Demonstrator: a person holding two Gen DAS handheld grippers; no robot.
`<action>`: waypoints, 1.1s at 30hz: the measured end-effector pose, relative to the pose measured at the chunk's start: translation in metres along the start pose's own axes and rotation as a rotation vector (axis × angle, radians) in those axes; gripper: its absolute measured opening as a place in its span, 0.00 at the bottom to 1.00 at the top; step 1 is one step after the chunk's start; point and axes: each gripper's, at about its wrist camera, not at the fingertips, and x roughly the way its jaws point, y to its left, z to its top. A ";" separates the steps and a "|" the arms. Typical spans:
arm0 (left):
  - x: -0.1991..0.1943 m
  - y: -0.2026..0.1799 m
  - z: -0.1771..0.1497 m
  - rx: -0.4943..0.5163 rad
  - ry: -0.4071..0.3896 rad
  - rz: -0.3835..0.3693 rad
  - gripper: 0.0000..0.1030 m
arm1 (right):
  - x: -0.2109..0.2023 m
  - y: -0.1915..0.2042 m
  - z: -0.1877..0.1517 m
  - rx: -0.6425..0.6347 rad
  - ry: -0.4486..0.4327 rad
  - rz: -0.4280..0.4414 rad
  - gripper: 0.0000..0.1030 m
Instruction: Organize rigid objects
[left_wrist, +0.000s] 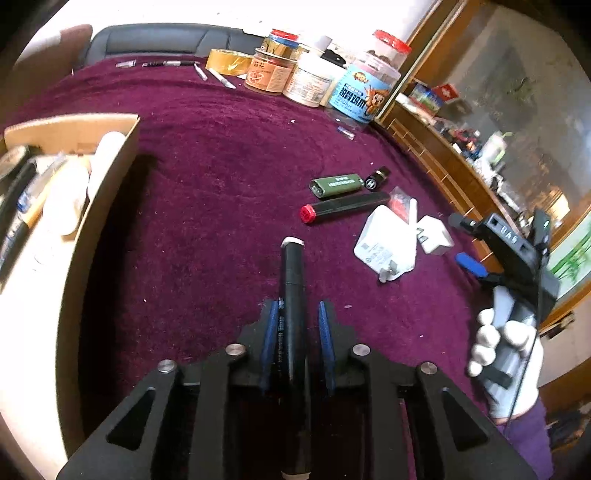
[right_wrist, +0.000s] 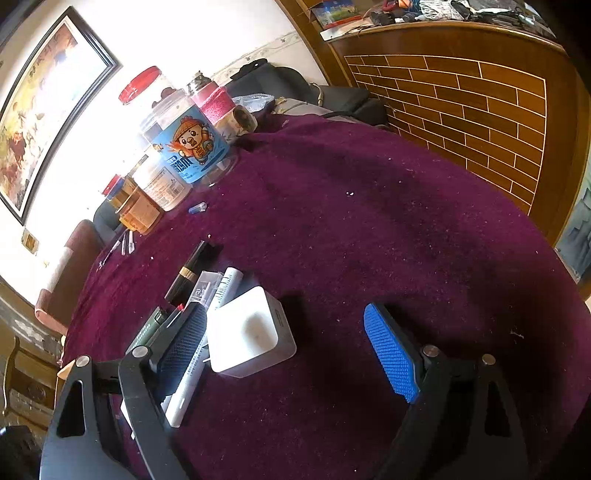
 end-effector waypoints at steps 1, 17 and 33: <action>-0.003 0.002 -0.001 -0.006 -0.004 -0.005 0.12 | -0.001 -0.001 0.000 0.003 -0.001 0.002 0.86; -0.167 0.010 -0.019 -0.007 -0.338 -0.213 0.11 | -0.028 0.071 -0.004 -0.207 0.018 -0.050 0.86; -0.162 0.029 -0.042 0.074 -0.259 -0.124 0.15 | -0.016 0.131 -0.065 -0.357 0.262 0.135 0.86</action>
